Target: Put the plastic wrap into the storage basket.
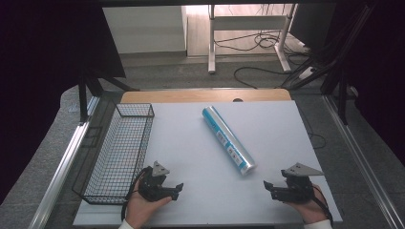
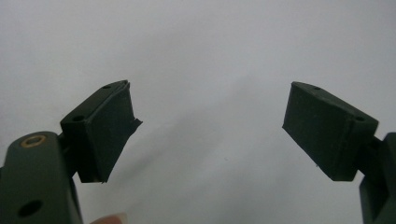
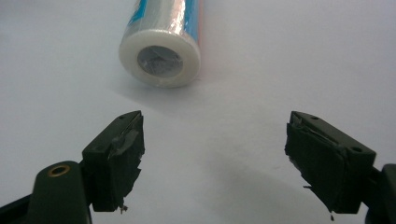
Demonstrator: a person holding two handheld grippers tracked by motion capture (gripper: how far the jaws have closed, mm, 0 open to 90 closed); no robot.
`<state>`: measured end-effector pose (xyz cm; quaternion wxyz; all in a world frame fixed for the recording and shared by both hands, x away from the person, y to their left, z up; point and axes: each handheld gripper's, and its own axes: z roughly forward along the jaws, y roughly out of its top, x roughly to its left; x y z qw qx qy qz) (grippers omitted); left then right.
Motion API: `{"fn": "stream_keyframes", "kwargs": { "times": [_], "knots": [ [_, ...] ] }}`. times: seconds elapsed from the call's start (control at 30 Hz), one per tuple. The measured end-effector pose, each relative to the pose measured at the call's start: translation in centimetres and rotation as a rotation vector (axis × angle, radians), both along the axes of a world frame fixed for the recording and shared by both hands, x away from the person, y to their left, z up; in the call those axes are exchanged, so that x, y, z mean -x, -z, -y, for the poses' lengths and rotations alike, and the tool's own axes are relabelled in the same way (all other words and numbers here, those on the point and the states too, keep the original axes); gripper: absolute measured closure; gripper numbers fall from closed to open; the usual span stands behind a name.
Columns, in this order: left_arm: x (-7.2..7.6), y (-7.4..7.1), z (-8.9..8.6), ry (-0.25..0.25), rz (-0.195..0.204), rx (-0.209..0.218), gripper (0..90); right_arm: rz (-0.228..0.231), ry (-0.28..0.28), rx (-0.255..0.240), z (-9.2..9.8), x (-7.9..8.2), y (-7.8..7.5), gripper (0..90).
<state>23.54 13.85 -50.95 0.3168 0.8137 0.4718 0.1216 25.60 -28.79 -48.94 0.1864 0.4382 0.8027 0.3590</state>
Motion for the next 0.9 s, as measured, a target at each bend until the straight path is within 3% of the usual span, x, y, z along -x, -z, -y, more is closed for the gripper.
{"fn": "stream_keyframes", "kwargs": {
  "times": [0.33, 0.63, 0.9],
  "knots": [
    [0.1, 0.1, -0.2, -0.006, -0.001, 0.007, 16.5, 0.003, -0.013, -0.011, -0.6, -0.3, -1.1, 22.9],
    [0.3, 0.0, -0.1, 0.011, -0.005, 0.005, 16.5, -0.008, -0.010, -0.002, -1.7, -1.9, -2.9, 23.3],
    [0.2, 0.0, -0.2, 0.005, -0.010, 0.007, 16.5, 0.009, -0.044, 0.010, -3.2, -3.5, -4.6, 23.5]
  ]
}}
